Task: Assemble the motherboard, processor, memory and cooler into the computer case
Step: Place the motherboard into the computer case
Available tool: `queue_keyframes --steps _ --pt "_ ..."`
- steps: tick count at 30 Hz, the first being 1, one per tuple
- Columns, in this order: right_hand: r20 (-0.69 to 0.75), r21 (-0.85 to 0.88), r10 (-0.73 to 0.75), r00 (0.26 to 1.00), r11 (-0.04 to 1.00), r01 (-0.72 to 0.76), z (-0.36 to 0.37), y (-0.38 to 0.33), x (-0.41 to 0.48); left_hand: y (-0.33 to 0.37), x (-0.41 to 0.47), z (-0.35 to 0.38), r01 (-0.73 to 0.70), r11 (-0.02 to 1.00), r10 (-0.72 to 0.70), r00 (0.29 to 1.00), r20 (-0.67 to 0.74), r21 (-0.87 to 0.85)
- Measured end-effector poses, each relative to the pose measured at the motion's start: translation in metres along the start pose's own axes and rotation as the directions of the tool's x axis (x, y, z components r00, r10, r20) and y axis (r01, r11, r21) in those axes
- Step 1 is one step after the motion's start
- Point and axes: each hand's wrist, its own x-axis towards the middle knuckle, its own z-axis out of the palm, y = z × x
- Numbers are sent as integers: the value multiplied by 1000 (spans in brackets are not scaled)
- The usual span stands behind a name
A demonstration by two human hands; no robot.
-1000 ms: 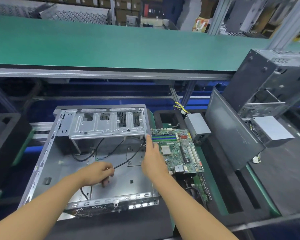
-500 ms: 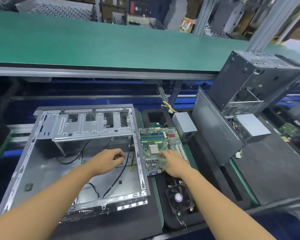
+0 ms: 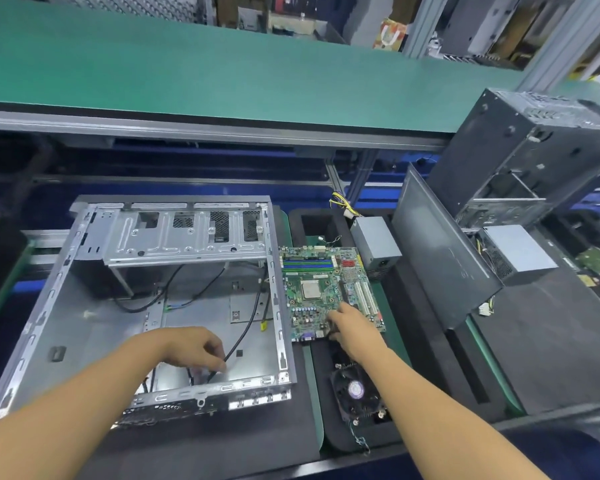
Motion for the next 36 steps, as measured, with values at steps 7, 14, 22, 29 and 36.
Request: queue_keyframes --steps 7,14,22,29,36 --pt "-142 73 -100 985 991 111 -35 2 -12 9 -3 -2 -21 999 20 1000 16 46" --pt "-168 68 -159 973 983 172 -106 -3 -32 -5 -21 -16 -101 989 87 987 -135 -105" --pt "-353 100 -134 926 979 180 -184 -23 -71 -16 -56 -55 -228 967 143 852 -503 -112" --pt "-280 82 -204 938 968 235 -237 -85 -90 -29 -96 -89 -201 979 160 680 -716 28" --pt "-215 133 -367 905 907 399 -236 -165 -89 -54 -119 -116 -166 985 130 566 -814 42"
